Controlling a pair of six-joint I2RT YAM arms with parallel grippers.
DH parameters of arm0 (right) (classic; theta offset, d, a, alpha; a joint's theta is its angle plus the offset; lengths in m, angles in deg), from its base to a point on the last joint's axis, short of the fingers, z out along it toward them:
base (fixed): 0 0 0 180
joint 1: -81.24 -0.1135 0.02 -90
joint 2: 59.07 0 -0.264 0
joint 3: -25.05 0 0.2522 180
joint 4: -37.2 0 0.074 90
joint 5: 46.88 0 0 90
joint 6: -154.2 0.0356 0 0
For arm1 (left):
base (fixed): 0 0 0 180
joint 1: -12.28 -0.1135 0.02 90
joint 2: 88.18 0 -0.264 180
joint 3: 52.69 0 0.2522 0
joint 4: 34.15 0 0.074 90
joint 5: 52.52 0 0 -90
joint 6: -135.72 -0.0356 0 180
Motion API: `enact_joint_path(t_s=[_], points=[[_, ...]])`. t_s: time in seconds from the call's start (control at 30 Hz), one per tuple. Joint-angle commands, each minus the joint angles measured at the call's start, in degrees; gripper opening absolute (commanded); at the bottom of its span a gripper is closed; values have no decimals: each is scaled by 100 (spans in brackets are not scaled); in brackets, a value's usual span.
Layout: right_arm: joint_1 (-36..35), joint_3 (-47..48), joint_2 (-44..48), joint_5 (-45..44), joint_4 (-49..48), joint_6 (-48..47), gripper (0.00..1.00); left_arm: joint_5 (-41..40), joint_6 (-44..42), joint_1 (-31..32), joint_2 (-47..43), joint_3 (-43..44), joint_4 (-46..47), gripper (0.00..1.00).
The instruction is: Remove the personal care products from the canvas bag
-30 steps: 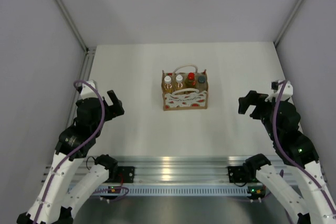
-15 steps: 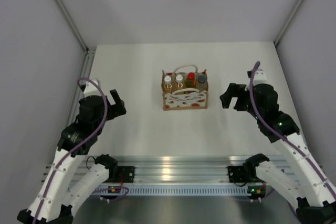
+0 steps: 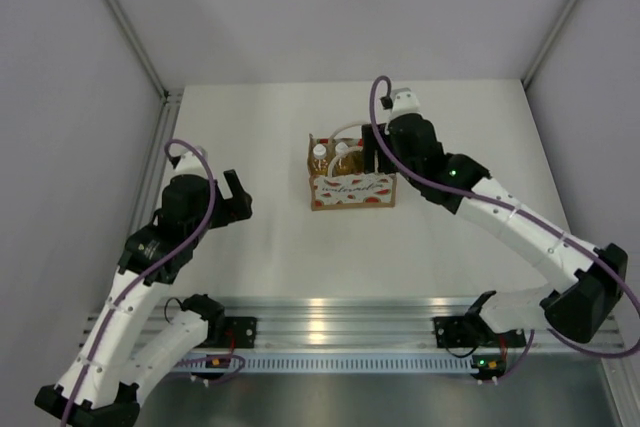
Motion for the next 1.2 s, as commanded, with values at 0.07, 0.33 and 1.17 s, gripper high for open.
enact_joint_path(t_s=[0.07,0.33,1.17], points=[[-74,662,-659,-1291,-358,-126,65,113,44,6,-81,-76,335,98],[66,374,-283,-1135,-340,-117,59,165,27,15,-46,-94,353,98],[1297,662,-1317,474,-437,-126,51,1123,572,15,447,407,704,98]])
